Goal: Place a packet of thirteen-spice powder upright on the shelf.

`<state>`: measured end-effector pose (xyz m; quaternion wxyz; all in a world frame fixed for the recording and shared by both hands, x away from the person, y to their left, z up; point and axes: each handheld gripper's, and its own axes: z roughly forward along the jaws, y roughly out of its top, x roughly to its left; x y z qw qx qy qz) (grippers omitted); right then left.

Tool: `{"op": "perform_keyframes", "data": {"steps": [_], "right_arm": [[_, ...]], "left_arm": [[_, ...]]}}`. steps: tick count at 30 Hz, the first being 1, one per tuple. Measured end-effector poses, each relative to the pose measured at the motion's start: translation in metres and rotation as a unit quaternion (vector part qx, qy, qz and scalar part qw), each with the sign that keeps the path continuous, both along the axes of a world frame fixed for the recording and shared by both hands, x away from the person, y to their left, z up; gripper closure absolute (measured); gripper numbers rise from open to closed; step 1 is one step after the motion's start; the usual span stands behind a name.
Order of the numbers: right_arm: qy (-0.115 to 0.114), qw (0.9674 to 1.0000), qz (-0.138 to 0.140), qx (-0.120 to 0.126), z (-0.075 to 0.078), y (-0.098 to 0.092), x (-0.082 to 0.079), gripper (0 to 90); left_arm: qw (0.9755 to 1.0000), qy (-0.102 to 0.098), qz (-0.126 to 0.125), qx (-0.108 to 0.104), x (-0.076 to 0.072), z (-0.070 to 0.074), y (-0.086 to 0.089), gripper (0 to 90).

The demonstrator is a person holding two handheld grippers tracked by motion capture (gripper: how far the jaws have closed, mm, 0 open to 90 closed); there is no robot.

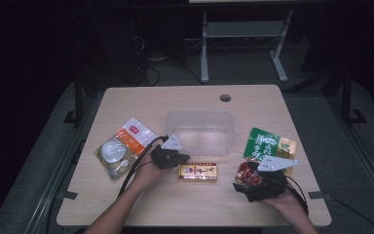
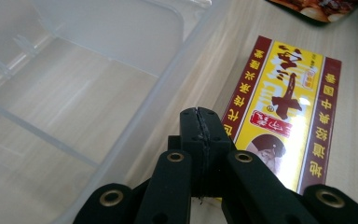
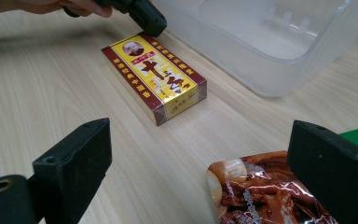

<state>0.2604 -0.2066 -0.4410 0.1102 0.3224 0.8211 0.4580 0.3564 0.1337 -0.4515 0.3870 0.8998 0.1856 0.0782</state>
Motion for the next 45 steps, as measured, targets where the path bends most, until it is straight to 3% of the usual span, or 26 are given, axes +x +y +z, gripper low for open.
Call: {"op": "perform_keyframes", "data": {"steps": [6,12,19,22,25,28,30,32,34,38,45], "right_arm": [[-0.001,1.0000,0.001,0.000,0.000,0.000,0.000,6.4],[0.000,1.0000,0.002,-0.001,0.000,0.000,0.001,6.4],[-0.002,1.0000,0.004,-0.002,0.000,0.000,-0.001,6.4],[-0.002,1.0000,0.005,-0.002,0.000,0.000,-0.001,6.4],[-0.001,1.0000,0.004,-0.001,0.000,0.000,0.000,6.4],[0.000,1.0000,0.006,-0.002,-0.001,0.000,0.000,6.4],[0.002,1.0000,0.007,-0.003,-0.001,0.001,0.000,6.4],[0.001,1.0000,0.008,-0.004,-0.001,0.002,-0.001,6.4],[0.000,0.9999,0.009,-0.004,-0.001,0.002,-0.001,6.4],[0.002,0.9999,0.011,-0.005,-0.001,0.003,-0.001,6.4],[0.004,0.9999,0.012,-0.006,-0.001,0.002,-0.001,6.4]], "left_arm": [[0.9997,0.024,0.000,-0.006,-0.008,0.000,0.009,89.7],[0.9981,0.061,-0.002,-0.006,-0.019,-0.001,0.022,89.7],[0.9971,0.076,-0.003,-0.008,-0.032,-0.001,0.027,89.0],[0.9976,0.068,0.009,-0.007,-0.035,0.006,0.031,84.2],[0.9976,0.067,0.012,-0.016,-0.040,0.013,0.035,70.0],[0.9976,0.066,0.007,-0.019,-0.051,0.017,0.037,62.4],[0.9971,0.071,-0.003,-0.026,-0.058,0.017,0.036,47.9],[0.9969,0.073,-0.006,-0.027,-0.061,0.016,0.034,41.3],[0.9976,0.063,-0.012,-0.026,-0.063,0.016,0.031,35.2],[0.9980,0.060,-0.013,-0.016,-0.063,0.010,0.018,25.5],[0.9987,0.049,-0.013,-0.002,-0.064,0.002,-0.001,22.0]]}}
